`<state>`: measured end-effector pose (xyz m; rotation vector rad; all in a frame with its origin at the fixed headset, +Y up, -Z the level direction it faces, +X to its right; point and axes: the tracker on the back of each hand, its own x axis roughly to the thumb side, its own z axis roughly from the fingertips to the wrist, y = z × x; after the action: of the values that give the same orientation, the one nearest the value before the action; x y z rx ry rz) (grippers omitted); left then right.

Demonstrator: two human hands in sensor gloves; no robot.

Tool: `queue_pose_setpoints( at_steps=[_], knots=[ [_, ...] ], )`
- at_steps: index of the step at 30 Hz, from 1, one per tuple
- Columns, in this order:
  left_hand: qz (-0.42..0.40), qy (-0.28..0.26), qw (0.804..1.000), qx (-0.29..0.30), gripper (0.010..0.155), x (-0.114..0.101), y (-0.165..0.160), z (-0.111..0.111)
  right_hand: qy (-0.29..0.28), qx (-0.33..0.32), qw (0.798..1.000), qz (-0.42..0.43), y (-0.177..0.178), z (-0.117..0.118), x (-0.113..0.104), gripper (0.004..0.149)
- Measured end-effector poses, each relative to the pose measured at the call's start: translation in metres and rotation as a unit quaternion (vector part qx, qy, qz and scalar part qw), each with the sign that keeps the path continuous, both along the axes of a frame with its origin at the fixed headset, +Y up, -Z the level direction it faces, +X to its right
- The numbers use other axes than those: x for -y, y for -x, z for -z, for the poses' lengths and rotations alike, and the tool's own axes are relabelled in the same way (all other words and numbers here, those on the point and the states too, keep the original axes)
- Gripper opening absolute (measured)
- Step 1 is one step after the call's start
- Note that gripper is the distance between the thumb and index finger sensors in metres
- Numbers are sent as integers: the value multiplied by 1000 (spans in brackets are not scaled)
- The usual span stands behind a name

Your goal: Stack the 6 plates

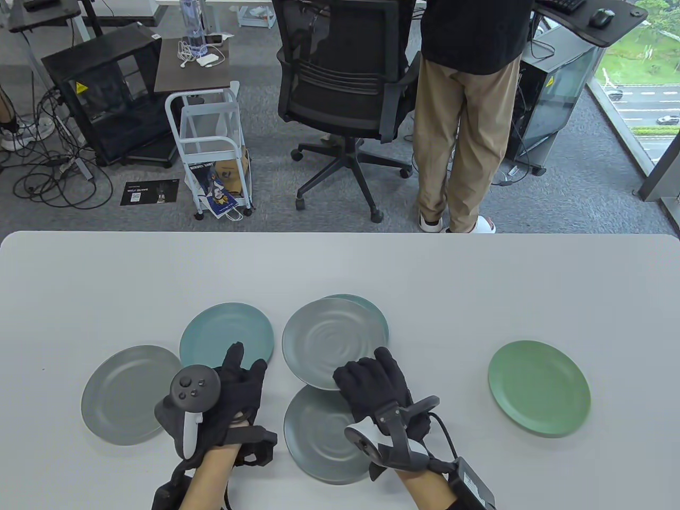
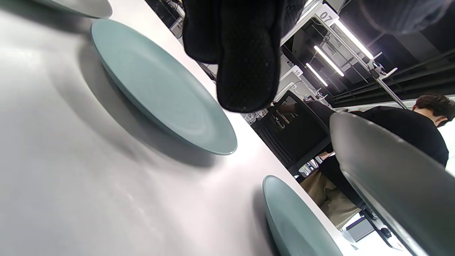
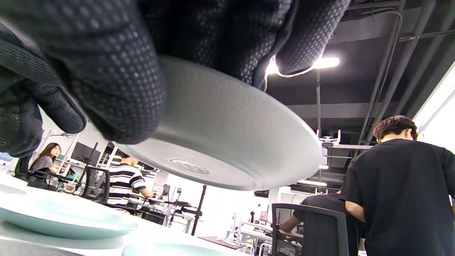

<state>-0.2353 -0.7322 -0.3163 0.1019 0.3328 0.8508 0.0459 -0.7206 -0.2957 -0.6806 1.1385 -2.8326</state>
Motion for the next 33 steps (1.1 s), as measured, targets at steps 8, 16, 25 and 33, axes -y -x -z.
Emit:
queue_pose_setpoints(
  at_steps=[8,16,25,33],
  knots=[
    [-64,13,998,5,76,4,2,1,-6,-23,1000,-4,8,-6,-1,37],
    [-102,22,995,9,76,9,5,3,-12,-45,999,-13,17,-12,-3,37],
    [-152,30,988,16,74,13,5,4,-11,-67,998,-12,22,-16,-3,37],
    [-191,44,980,20,70,18,4,5,-13,-87,996,-12,25,-19,-4,37]
  ],
)
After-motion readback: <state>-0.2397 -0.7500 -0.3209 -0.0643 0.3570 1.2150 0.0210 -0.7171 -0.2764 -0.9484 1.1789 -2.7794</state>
